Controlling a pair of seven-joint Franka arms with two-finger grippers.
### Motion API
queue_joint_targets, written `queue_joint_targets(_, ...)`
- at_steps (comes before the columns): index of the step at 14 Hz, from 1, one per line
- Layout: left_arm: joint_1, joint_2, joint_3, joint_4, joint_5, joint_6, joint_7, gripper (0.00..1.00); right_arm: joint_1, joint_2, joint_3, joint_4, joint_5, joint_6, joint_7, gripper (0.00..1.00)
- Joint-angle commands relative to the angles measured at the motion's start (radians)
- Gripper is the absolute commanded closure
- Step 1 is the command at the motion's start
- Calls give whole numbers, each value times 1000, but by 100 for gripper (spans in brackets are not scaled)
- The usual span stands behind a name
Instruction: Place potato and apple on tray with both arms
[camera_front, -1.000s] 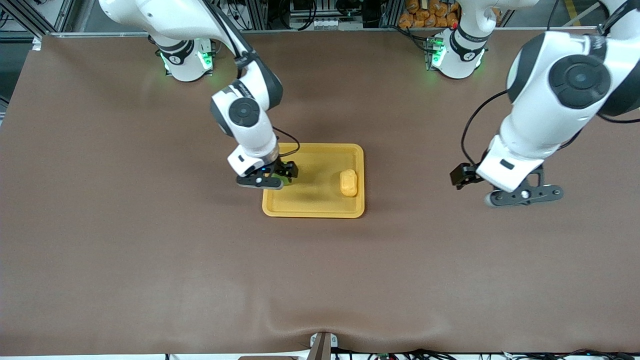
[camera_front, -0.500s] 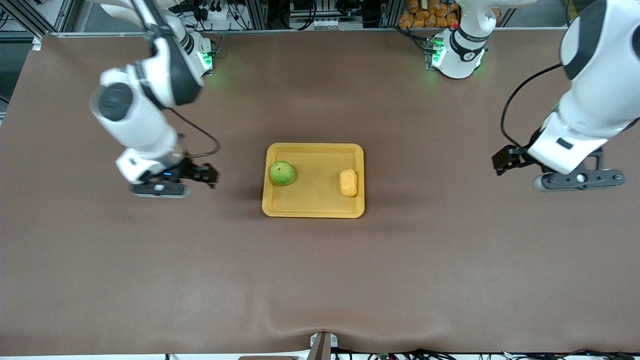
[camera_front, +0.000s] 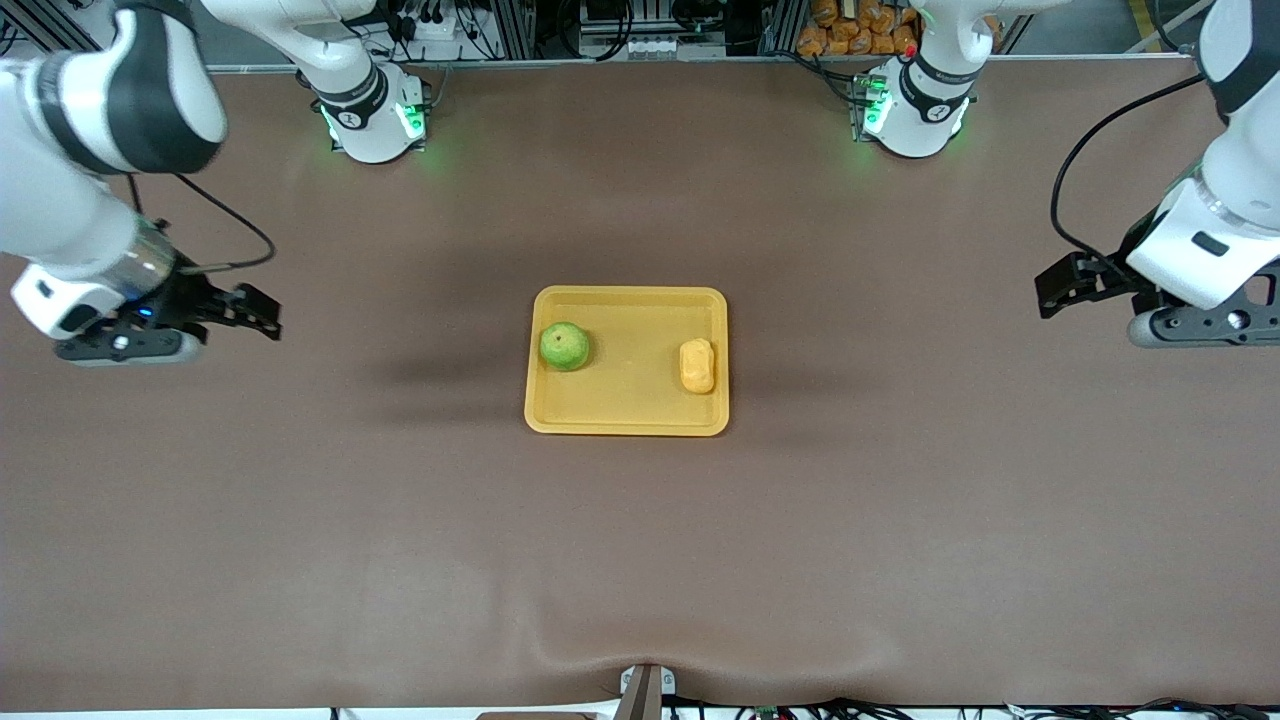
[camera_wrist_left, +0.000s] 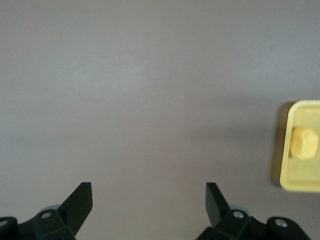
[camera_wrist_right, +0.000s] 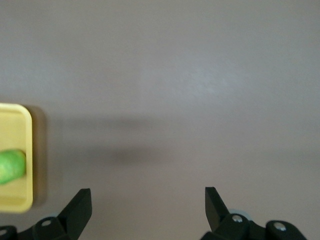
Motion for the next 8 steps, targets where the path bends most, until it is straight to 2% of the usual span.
queue_joint_targets(1,25,-55,-6,-24,-24,-52,88,0,-52,-9,19,119,19,-152,-36,0)
queue_joint_targets(4,39,-107,-9,-68,-36,-67,113,0,-95,-9,19,233,19,-288,-90,0)
queue_joint_targets(8,31,-180,1,-128,-62,-78,124,0,-83,-61,2,244,19,-359,-84,0)
